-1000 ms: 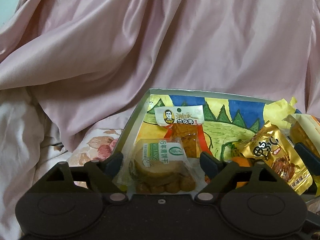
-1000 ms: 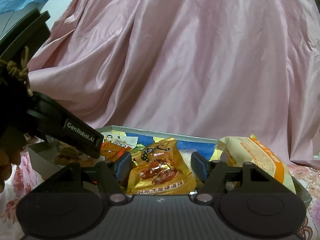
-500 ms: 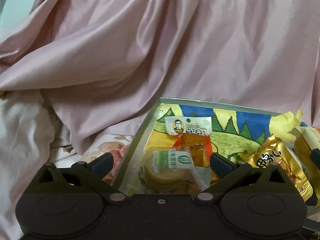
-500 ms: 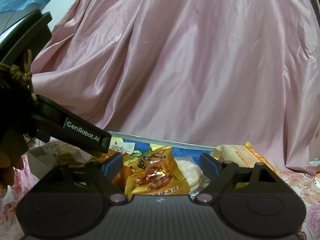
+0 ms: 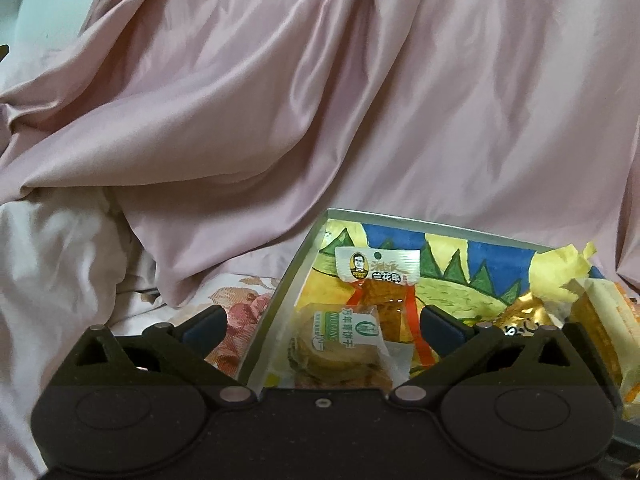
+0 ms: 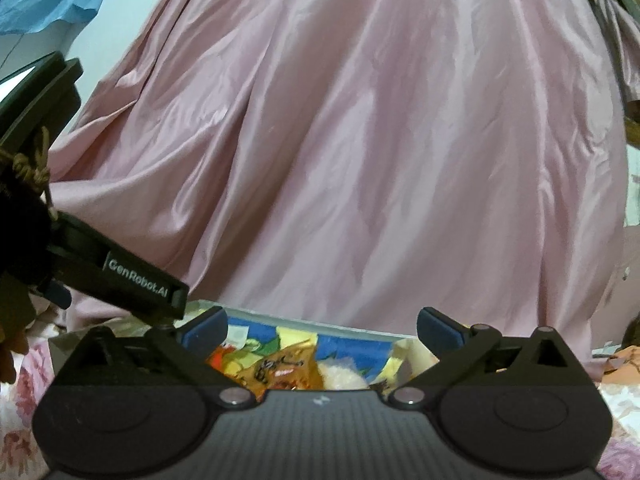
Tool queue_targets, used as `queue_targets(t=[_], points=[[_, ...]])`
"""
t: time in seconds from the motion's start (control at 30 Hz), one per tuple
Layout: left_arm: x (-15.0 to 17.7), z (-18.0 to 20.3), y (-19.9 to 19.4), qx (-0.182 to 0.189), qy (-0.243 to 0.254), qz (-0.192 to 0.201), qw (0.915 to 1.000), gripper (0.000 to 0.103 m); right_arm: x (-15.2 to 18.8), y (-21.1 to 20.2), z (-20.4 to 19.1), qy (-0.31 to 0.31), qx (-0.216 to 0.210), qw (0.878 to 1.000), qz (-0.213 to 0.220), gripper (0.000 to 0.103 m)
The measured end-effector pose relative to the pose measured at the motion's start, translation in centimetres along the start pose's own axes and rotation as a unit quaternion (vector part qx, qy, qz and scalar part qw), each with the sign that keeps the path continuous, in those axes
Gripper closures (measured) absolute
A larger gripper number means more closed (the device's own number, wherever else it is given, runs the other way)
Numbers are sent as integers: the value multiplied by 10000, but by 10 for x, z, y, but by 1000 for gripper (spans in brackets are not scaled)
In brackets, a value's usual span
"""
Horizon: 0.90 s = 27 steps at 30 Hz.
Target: Organize snacks
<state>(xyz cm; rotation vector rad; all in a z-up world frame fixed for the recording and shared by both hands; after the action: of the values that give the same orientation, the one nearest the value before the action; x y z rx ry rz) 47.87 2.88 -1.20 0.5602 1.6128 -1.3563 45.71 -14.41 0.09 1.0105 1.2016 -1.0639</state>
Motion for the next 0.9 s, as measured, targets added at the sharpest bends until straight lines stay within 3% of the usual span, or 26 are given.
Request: queue_targets(t=[0.17,0.4,0.9], points=[[-1,-1,-12,44,-149,-5,9999,1,-12,-7,10,62,131,9999,53,0],[-1,-7,-33,124,-754,-103,9970,1,-31,-24,26,208,293,9993,119,0],[2,-10,-98,271,-725,199,9968,1,-52,-68,47,420,511,9978,76,0]])
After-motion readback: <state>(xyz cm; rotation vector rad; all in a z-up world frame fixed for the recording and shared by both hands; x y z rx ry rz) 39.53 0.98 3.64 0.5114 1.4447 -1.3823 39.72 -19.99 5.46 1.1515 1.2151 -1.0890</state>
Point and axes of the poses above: each gripper's, at about its wrist camera, not at the fingertips, and y roughly the way its jaws point, z to its right, x to its underside, the point moved 9 cm from there along y, roughly the way its jaws point
